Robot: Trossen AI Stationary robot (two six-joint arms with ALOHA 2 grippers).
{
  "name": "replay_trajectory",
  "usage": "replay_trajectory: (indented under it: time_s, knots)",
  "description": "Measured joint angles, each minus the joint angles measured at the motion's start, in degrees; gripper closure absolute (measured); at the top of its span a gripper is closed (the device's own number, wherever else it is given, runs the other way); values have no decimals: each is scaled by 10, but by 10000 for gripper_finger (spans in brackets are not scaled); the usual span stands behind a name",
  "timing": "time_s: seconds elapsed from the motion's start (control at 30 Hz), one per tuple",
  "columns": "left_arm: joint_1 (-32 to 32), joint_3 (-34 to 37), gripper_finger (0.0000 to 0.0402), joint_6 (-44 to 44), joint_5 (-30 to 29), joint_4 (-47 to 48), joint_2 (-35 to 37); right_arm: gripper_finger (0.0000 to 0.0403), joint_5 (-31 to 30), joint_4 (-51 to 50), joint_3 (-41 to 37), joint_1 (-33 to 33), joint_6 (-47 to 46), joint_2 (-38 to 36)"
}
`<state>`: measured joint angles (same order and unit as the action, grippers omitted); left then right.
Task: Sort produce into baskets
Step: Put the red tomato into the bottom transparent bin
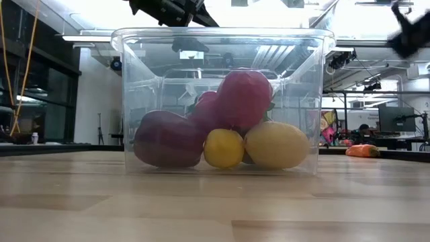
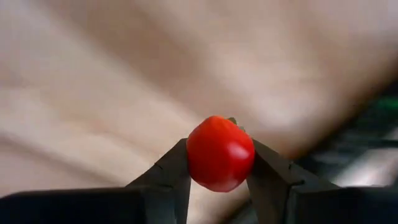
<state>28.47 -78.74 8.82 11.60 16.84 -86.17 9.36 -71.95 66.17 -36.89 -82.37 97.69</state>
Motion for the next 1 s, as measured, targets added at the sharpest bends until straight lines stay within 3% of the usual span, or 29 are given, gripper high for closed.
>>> replay_trajectory:
  time_s: [0.1, 0.17, 0.27, 0.37, 0.6, 0.7, 0.83, 1.0]
  knots:
    - [0, 0, 9, 0, 0, 0, 0, 286, -83, -116, 17, 14, -5, -77]
    - [0, 0, 9, 0, 0, 0, 0, 286, -157, -138, 25, 32, -19, -136]
    - [0, 0, 9, 0, 0, 1, 0, 281, -276, -86, 26, 67, -26, -215]
    - [0, 0, 9, 0, 0, 6, 0, 275, -357, 18, 20, 108, 30, -264]
    - [0, 0, 9, 0, 0, 45, 0, 273, -316, 306, 5, 198, 308, -246]
    - [0, 0, 9, 7, 0, 51, 0, 273, -303, 390, 5, 226, 373, -226]
    - [0, 0, 9, 29, 12, 53, 0, 272, -290, 413, 5, 249, 393, -210]
    - [0, 0, 9, 46, 49, 52, 3, 272, -205, 409, 5, 277, 409, -185]
